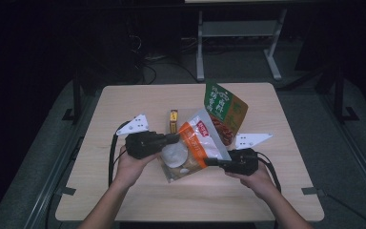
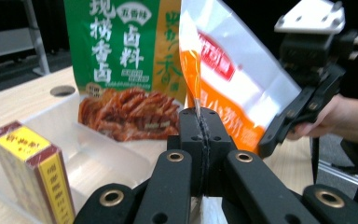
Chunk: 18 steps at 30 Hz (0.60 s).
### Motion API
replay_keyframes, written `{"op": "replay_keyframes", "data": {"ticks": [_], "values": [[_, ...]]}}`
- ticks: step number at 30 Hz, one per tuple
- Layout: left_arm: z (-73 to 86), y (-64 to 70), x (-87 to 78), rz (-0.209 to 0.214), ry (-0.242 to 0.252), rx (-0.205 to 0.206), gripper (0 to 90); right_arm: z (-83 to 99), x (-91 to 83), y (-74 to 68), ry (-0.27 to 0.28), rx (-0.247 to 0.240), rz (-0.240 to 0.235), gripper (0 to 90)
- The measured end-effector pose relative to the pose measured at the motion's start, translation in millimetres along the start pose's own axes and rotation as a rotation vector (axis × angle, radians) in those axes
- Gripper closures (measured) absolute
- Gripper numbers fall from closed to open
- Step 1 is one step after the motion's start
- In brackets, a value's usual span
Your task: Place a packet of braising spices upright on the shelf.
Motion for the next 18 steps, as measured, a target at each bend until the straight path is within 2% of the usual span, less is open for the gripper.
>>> {"op": "replay_keyframes", "data": {"ticks": [2,5,7,10,18], "values": [[5.0,-0.7,0.7,0.007,-0.019,-0.008,89.1,-1.3,-1.5,-1.6,-0.008,0.003,-0.015,90.0],[14.0,-2.2,0.9,0.016,-0.048,-0.018,89.0,-2.8,-2.7,-3.8,-0.022,-0.018,-0.007,90.0],[15.7,-2.0,1.4,0.017,-0.050,-0.021,89.0,-3.1,-3.1,-5.0,-0.024,-0.017,-0.003,90.0],[26.1,-0.7,4.2,0.031,-0.087,-0.026,89.0,-5.9,-5.0,-7.1,-0.018,-0.029,0.001,90.0],[37.0,4.1,9.0,0.050,-0.121,-0.034,88.8,-8.3,-8.4,-10.3,-0.027,-0.050,0.019,90.0]]}}
Point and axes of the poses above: each handheld gripper's, and its own axes: x roughly forward along the jaws, z roughly out of its underside, y roughly to its right, the point moved 4 cm from there along x, roughly forward along the jaws, and after that the axes turned 12 degrees about x, right-handed, at the moved point
